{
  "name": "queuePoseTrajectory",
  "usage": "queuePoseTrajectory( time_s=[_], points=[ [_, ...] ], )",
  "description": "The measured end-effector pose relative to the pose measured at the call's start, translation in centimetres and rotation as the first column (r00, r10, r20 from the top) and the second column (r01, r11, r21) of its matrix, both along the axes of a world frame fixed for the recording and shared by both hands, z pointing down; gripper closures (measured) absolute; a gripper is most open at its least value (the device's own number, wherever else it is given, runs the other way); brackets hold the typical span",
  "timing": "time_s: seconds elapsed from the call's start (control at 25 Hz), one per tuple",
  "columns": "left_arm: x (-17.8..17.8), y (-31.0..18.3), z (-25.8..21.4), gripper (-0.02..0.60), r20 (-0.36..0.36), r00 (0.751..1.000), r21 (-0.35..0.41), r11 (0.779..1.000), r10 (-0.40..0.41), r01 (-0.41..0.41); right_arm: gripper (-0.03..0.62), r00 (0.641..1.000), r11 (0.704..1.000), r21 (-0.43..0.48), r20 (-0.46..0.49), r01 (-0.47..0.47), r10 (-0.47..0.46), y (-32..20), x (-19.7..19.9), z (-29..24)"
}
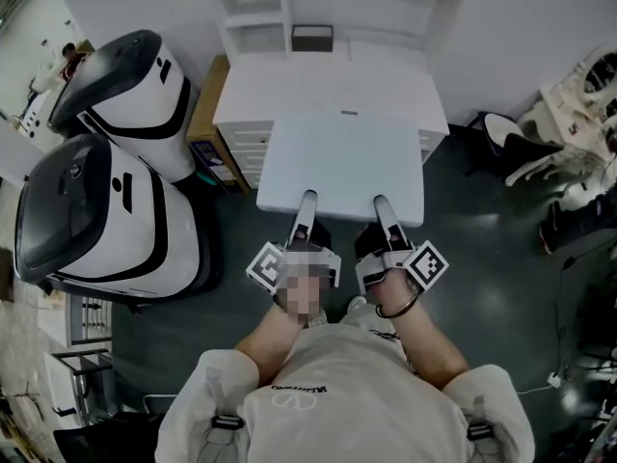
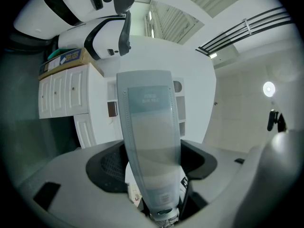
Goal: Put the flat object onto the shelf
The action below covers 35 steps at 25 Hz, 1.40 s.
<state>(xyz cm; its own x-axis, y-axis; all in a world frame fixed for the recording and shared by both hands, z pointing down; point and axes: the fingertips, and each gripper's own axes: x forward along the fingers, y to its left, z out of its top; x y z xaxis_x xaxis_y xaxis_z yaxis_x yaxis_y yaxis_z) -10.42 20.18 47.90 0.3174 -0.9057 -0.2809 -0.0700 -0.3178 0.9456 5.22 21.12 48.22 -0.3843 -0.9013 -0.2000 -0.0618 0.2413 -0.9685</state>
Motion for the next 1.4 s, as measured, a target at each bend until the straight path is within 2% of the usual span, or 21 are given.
queuePoseTrajectory(
  time_s=[0.44,0.88,1.04,1.4],
  points=[
    [0.8,-4.7,0.8,0.27,-0.016,1.0,-0.028,1.0,-0.013,0.012,0.287,1.0,0.999,-0.035,0.009,-0.007,0.008,-4.8,0.7,1.1],
    [3.4,-14.5,0.4,0.272,0.008,0.999,-0.029,0.999,-0.043,0.043,0.287,1.0,0.999,-0.027,0.007,0.027,-0.027,-15.2,3.5,0.6],
    [4.4,-17.9,0.2,0.272,-0.009,0.998,-0.04,0.997,-0.062,0.061,0.287,0.999,0.998,-0.03,0.008,0.048,-0.048,-18.9,4.4,0.4],
    [6.4,-24.4,-0.7,0.272,0.014,0.993,-0.017,0.993,-0.116,0.116,0.287,0.994,0.994,-0.012,-0.001,0.108,-0.108,-26.4,6.5,-0.4]
  ],
)
